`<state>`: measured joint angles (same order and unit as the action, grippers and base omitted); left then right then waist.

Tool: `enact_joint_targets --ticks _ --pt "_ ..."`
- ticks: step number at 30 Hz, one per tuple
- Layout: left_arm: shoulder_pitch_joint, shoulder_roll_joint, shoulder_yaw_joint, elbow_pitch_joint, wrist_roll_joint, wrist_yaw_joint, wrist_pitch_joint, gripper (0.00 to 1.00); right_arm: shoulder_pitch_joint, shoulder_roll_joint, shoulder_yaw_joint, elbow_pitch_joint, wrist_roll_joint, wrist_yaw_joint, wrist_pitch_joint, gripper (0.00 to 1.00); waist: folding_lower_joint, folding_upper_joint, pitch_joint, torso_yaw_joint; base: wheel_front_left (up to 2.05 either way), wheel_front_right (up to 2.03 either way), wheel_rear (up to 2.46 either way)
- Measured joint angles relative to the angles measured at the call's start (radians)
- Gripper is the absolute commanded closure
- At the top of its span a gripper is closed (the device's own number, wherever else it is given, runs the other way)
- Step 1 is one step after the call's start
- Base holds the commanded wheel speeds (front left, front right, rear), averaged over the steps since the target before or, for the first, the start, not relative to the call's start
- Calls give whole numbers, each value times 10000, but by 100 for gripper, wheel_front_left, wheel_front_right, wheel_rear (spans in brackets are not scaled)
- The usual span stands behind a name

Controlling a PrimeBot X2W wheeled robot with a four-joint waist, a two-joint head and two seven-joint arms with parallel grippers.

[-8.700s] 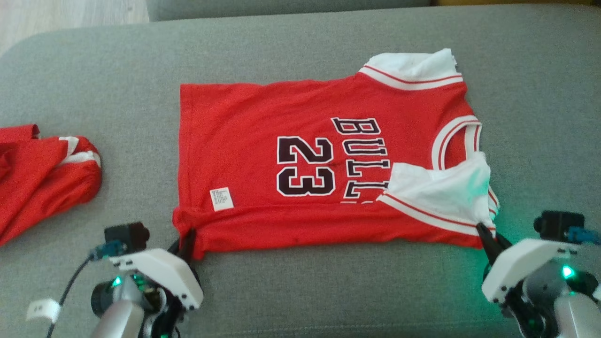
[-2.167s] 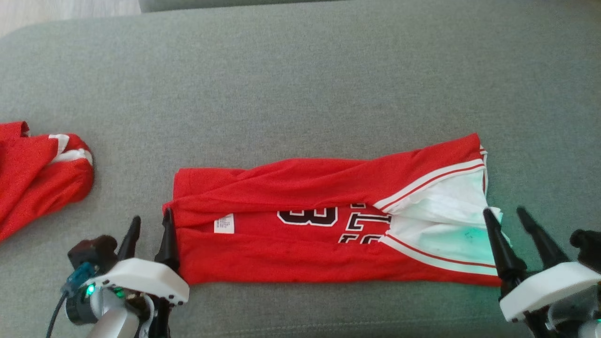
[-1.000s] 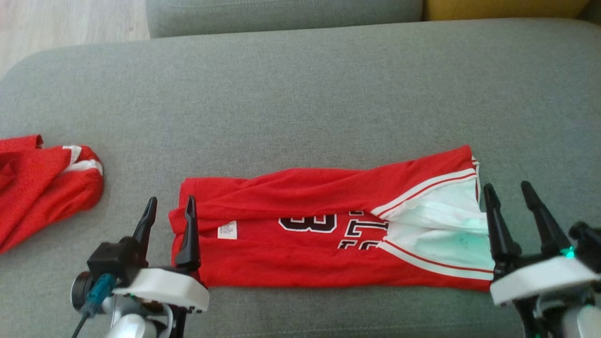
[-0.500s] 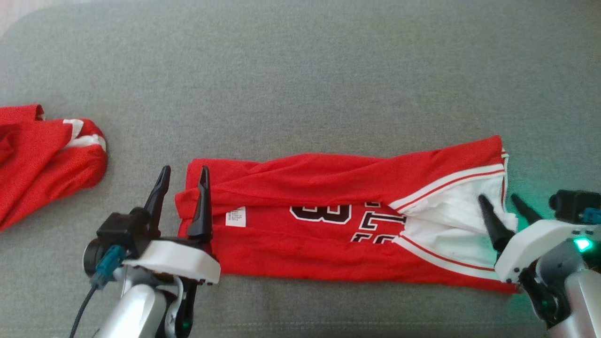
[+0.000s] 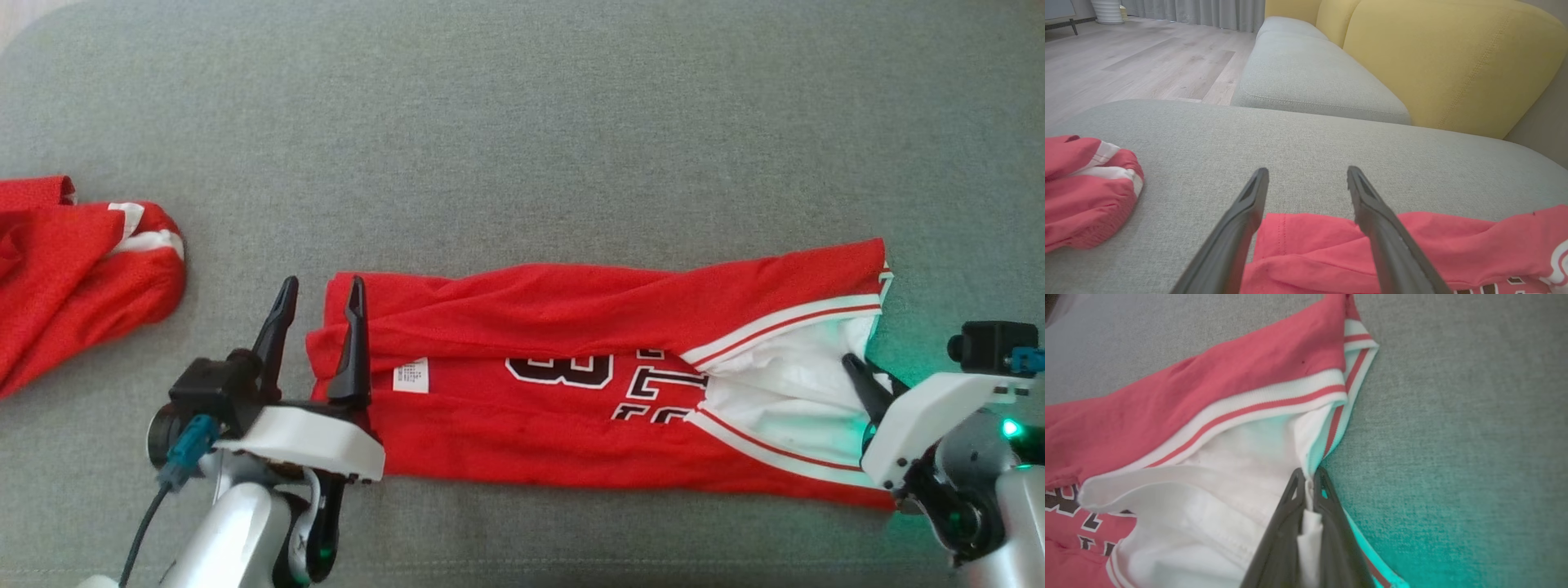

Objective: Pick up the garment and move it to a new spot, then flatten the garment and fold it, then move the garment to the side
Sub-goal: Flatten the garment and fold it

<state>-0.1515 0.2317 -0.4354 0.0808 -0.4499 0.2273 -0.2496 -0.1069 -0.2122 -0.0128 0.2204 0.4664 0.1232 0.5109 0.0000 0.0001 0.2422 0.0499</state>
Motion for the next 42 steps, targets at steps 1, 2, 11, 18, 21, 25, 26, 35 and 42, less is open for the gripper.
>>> enact_joint_targets --ticks 1,2,11,18,21,25,26,35,42 --pt "0 -4 15 0 0 -4 0 0 15 6 -8 -58 0 0 -12 100 0 0 -9 -1 0 0 0" --pt "0 -10 33 0 6 -48 0 0 44 6 -29 -132 2 0 -42 100 0 0 -21 -6 0 0 0" --pt "21 -86 291 -46 105 -86 0 0 529 -249 -800 -853 -128 0 -443 100 0 0 -138 -120 0 0 0" --pt "62 -150 359 -48 209 -163 0 0 1027 -497 -1950 -1189 -224 0 -485 100 0 0 -302 -241 0 0 0" --pt "100 -174 368 -48 251 -176 0 0 1197 -502 -2190 -1340 -222 0 -428 100 0 0 -380 -302 0 0 0" --pt "267 -182 443 -40 263 -178 0 0 1222 -606 -2146 -1760 -221 0 -351 100 0 0 -514 -387 0 0 0" --pt "300 -184 462 -36 263 -178 0 0 1218 -635 -2033 -2006 -221 0 -347 100 0 0 -555 -415 0 0 0" --pt "425 -203 518 -31 263 -259 0 0 358 -485 -203 -4683 -376 0 280 100 0 0 -943 -614 0 0 0" --pt "444 -272 405 71 261 -307 0 0 -604 1110 2176 -4589 -424 0 251 100 0 0 -1166 -427 0 0 0"
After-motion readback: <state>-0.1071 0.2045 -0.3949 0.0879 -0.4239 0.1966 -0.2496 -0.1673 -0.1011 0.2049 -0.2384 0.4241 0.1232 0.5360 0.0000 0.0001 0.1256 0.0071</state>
